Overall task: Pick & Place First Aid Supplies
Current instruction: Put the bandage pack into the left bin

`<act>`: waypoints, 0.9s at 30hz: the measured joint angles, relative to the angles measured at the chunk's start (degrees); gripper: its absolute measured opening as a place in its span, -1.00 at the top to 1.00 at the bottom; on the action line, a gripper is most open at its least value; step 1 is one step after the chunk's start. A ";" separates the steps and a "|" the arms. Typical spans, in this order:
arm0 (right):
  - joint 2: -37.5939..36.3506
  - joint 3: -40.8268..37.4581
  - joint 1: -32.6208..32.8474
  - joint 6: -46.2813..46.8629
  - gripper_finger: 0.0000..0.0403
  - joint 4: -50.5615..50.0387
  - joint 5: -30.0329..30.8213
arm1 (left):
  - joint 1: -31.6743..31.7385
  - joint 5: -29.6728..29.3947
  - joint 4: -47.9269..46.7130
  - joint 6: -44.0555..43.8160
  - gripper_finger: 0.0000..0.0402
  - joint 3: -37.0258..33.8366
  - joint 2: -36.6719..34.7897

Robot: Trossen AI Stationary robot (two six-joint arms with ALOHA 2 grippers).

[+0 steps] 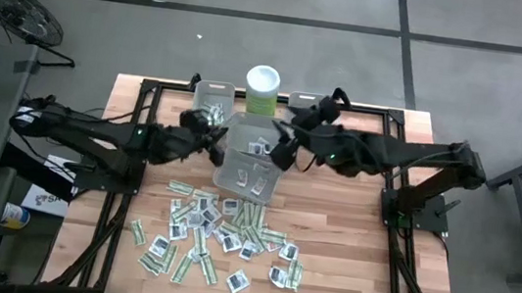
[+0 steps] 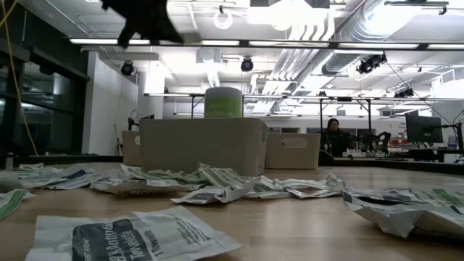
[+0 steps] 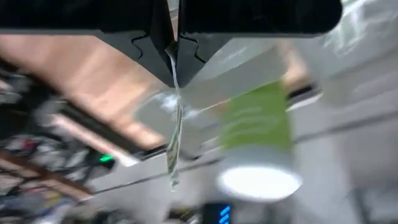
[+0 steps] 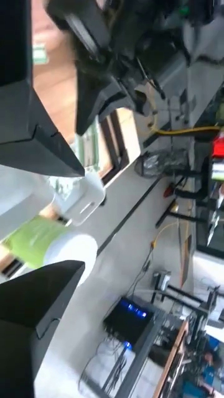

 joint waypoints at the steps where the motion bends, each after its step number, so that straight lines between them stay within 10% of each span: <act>1: -0.66 0.00 -0.42 0.00 -0.13 -1.21 0.34 | 1.93 0.94 -2.48 -2.46 1.00 0.00 0.00; 9: -5.11 0.00 -2.51 0.15 -0.10 -9.90 1.31 | 17.50 17.30 -14.94 -7.73 1.00 0.00 0.00; 27: -6.29 -0.02 -3.37 5.38 -0.09 -17.26 1.51 | 54.26 65.72 -17.70 13.30 1.00 0.02 9.73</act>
